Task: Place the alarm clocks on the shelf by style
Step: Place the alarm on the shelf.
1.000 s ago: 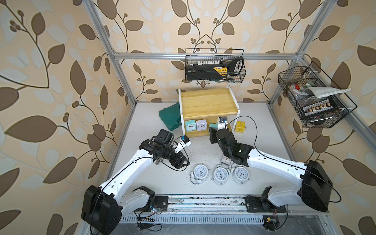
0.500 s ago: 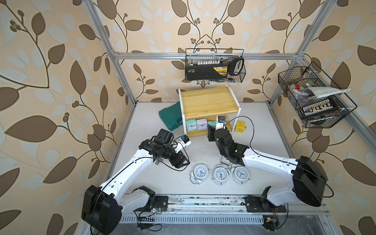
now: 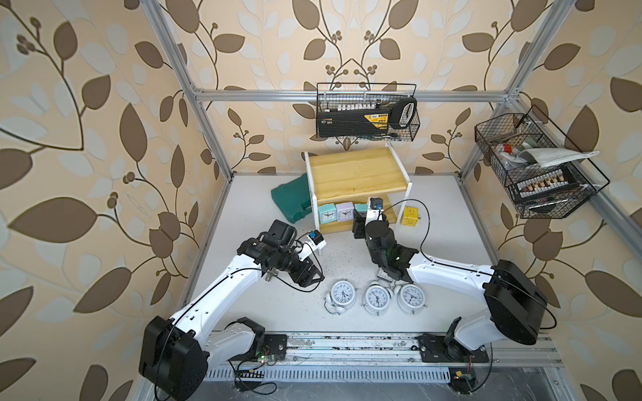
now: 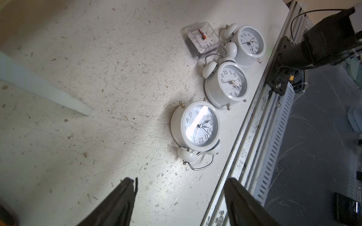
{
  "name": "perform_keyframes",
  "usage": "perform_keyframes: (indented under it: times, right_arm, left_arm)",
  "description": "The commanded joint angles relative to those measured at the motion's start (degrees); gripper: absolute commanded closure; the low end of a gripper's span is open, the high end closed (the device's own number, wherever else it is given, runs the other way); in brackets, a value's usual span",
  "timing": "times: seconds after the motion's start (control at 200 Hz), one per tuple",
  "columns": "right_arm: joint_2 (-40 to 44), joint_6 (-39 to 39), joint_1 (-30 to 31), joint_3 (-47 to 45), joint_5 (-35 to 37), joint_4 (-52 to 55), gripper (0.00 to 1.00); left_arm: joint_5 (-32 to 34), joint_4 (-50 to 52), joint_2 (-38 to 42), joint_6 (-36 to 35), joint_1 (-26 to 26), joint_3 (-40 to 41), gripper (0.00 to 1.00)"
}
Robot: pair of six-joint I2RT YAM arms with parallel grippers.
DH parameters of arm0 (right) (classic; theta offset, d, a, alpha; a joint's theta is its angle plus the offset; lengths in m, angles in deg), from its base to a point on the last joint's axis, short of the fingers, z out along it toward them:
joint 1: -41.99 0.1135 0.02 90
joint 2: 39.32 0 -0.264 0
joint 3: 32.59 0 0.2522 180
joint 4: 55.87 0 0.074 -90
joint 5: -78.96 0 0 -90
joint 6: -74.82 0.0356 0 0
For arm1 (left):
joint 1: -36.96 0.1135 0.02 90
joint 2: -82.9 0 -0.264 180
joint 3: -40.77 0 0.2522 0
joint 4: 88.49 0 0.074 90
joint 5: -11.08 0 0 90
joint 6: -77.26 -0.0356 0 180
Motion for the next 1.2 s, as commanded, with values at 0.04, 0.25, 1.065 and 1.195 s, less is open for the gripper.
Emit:
perform_keyframes:
  times: [0.04, 0.25, 1.065, 1.195]
  right_arm:
    - [-0.8, -1.6, -0.4, -0.7, 0.9, -3.4, 0.35]
    - [1.8, -1.3, -0.3, -1.2, 0.8, -1.6, 0.21]
    - [15.6, 25.9, 0.6, 3.8, -19.7, 56.9, 0.07]
    - [14.3, 29.2, 0.6, 4.9, -19.6, 66.4, 0.03]
  left_arm:
    - [-1.3, -0.2, 1.0, -1.2, 0.5, 0.3, 0.24]
    - [-1.3, -0.3, 0.8, -1.3, 0.5, 0.3, 0.24]
    - [-1.9, 0.2, 0.7, -1.3, 0.5, -0.4, 0.24]
    - [-2.2, 0.3, 0.8, -1.4, 0.5, -0.5, 0.24]
